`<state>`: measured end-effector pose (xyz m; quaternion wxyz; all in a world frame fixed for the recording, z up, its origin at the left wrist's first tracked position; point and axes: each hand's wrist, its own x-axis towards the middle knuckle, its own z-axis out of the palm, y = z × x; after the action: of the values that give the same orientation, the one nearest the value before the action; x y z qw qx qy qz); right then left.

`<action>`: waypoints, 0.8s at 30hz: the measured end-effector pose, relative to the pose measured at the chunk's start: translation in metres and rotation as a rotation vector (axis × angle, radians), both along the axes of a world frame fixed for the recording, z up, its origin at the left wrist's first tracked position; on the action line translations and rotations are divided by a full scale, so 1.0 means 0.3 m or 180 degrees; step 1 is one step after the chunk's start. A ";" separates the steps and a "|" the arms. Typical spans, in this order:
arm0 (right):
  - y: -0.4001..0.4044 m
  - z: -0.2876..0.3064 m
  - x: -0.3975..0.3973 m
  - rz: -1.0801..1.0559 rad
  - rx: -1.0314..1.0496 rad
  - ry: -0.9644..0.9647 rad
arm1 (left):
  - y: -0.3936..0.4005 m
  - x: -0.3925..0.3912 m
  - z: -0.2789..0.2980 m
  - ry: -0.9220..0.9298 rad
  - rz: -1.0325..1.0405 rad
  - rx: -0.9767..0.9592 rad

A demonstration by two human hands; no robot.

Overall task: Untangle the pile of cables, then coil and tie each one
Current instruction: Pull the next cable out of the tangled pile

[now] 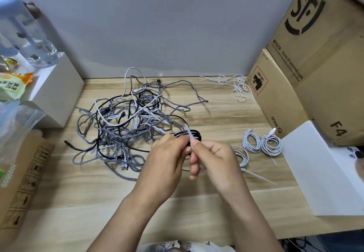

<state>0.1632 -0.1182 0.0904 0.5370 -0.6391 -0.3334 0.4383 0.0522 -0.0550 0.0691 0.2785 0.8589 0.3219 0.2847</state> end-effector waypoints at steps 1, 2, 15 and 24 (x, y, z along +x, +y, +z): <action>-0.003 -0.006 0.008 0.0050 -0.0101 -0.0873 | 0.002 -0.008 -0.009 0.0001 -0.0022 -0.0031; -0.001 -0.003 0.017 -0.0018 -0.0150 -0.1677 | 0.006 -0.015 -0.016 -0.0017 -0.0031 -0.0075; 0.082 -0.008 0.059 0.0021 0.0825 -0.0729 | -0.022 -0.004 -0.075 -0.0333 -0.0218 -0.0590; 0.033 0.134 -0.018 0.0157 0.1911 0.0724 | -0.003 0.043 -0.077 -0.1440 -0.0333 -0.2418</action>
<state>0.1579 -0.1084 0.1306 0.7246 -0.3907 -0.4010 0.4019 0.0650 -0.0561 0.0460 0.6518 0.6268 0.2908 0.3126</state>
